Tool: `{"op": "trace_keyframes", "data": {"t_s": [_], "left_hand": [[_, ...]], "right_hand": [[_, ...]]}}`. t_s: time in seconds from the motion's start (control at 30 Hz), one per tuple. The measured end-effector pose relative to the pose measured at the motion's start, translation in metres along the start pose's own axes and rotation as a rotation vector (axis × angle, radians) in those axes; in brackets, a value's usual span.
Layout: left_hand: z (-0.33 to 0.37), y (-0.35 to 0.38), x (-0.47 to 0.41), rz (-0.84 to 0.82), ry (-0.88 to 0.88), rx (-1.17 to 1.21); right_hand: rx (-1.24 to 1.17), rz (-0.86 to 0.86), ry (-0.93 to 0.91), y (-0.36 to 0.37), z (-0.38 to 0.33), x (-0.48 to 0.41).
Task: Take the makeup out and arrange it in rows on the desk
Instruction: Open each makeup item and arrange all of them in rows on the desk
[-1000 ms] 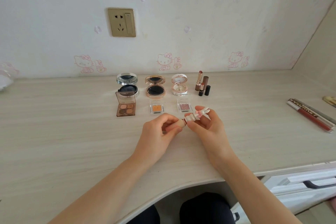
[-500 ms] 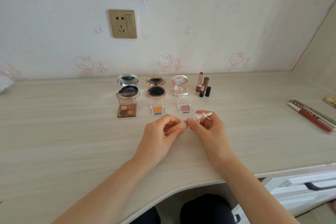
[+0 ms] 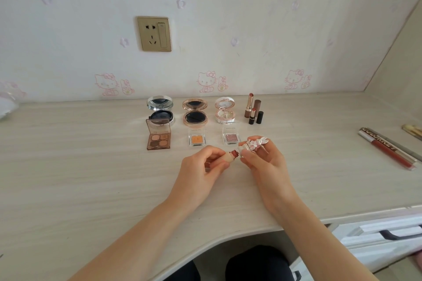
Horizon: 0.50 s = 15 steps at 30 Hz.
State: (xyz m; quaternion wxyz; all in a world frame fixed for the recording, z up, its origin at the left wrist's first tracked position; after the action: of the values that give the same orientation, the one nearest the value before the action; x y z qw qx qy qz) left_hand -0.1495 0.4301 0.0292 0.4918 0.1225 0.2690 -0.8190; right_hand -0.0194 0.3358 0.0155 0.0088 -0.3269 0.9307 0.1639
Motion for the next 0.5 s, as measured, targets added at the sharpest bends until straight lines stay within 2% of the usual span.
{"op": "trace_keyframes", "data": {"t_s": [0.5], "left_hand": [[0.0031,0.0038,0.0020,-0.042,0.009,0.000]], "right_hand": [[-0.103,0.067,0.083,-0.0092,-0.0011,-0.0042]]}}
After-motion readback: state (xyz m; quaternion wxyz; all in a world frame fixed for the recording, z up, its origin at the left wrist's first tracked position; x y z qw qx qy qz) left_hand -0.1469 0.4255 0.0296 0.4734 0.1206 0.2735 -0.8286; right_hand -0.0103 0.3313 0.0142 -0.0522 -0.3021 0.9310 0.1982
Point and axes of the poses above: each hand's wrist, its own x-axis away from the middle knuckle, its own y-axis out of the palm, z = x × y, the point moved 10 cm from there along -x, towards the middle knuckle, and after that the axes turned 11 degrees about z, right-handed, at the moved point
